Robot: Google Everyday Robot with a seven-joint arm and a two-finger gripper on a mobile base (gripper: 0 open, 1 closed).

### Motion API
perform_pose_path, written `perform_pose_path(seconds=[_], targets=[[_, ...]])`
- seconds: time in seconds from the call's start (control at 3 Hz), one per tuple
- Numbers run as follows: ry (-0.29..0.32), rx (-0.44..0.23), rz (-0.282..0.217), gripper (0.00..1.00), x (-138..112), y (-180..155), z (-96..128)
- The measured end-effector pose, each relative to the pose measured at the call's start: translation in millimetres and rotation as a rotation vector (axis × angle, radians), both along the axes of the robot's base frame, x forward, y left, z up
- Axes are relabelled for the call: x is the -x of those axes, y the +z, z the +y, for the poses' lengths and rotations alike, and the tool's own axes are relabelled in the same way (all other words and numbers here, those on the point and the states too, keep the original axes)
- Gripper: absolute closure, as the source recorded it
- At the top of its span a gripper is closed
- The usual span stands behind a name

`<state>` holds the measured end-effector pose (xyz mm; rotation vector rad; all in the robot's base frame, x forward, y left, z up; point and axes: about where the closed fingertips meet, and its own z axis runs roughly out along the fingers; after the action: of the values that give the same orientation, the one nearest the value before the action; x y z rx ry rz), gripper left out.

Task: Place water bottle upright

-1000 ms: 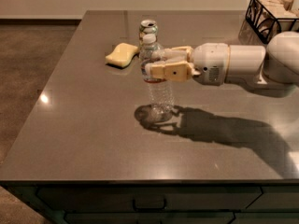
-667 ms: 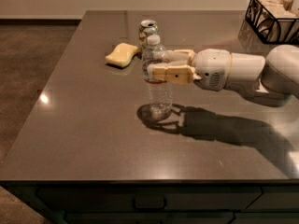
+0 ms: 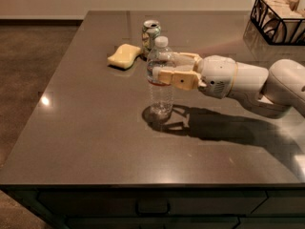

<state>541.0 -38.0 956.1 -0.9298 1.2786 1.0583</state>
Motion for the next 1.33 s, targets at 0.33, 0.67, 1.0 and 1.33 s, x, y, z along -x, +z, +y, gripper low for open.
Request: perform_pose_path(seconds=[0.33,0.67,1.0,1.33], targets=[[0.017,-0.034,-0.039,1.00,0.6,1.1,-1.0],[0.033,-0.044,-0.067,0.74,1.1,-1.7,-0.1],[0.042,-0.035,-0.077,0.52,1.3,-4.1,0.7],[0.051,-0.025,-0.079,0.28,0.6,-7.4,0.8]])
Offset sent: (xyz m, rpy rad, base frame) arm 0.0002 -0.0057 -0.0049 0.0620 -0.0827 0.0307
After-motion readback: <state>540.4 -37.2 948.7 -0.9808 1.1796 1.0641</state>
